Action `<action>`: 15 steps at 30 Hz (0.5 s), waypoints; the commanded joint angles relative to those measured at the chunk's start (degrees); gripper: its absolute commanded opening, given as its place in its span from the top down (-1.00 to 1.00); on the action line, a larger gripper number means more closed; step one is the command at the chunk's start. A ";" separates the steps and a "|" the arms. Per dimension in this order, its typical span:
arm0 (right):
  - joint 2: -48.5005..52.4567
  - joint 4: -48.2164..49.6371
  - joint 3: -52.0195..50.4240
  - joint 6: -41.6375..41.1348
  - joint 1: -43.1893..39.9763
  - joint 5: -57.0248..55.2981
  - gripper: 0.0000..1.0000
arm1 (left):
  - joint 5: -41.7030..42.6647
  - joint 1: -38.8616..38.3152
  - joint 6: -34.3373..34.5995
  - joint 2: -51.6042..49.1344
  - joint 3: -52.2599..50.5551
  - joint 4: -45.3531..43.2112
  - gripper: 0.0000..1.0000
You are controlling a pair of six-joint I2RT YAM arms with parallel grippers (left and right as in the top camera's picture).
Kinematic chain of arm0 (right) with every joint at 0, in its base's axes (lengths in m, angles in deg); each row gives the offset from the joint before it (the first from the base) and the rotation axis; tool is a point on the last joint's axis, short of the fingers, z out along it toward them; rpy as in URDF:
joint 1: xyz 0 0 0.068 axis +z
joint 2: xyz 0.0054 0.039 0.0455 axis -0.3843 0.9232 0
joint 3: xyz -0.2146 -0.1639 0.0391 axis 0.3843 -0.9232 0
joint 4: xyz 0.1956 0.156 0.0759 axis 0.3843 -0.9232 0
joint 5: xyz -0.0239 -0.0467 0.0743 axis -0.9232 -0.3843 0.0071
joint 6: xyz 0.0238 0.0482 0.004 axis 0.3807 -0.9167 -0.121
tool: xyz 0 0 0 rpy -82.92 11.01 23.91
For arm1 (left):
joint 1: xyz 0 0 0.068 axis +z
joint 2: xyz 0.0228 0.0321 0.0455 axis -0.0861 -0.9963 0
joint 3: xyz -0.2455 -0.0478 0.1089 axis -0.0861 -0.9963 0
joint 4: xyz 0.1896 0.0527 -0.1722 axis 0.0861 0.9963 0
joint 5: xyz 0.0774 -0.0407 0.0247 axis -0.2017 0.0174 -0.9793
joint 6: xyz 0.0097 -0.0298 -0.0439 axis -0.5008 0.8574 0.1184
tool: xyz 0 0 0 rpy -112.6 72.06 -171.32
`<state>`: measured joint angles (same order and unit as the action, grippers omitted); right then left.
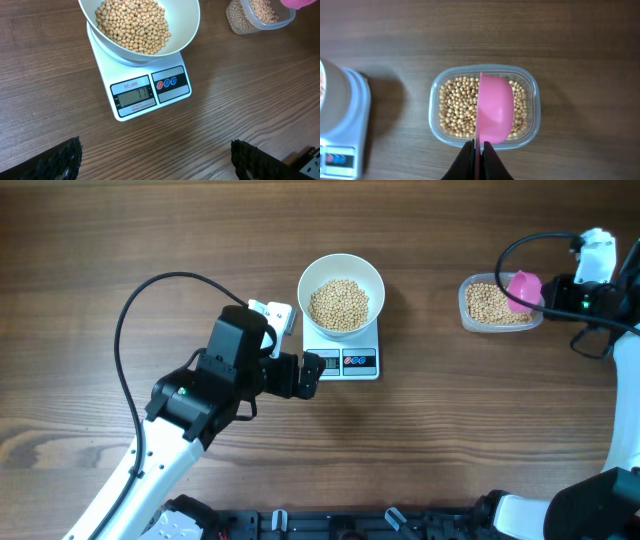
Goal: Scoop item into bowl and weigh 150g on scale
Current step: 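Return the scoop with the right gripper into the soybean tub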
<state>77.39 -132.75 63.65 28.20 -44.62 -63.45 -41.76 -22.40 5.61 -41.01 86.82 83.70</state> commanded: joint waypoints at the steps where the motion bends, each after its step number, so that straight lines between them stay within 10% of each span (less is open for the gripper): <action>1: -0.92 0.87 0.02 8.61 2.49 -4.50 0.91 | -0.09 -0.31 -0.31 -0.33 0.00 -0.17 -1.00; 15: 4.72 2.45 -0.57 9.42 9.22 -20.15 0.91 | -0.09 -0.31 -0.31 -0.33 0.00 -0.17 -1.00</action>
<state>79.34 -129.58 63.58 36.57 -36.23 -78.19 -41.76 -22.40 5.61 -41.01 86.82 83.70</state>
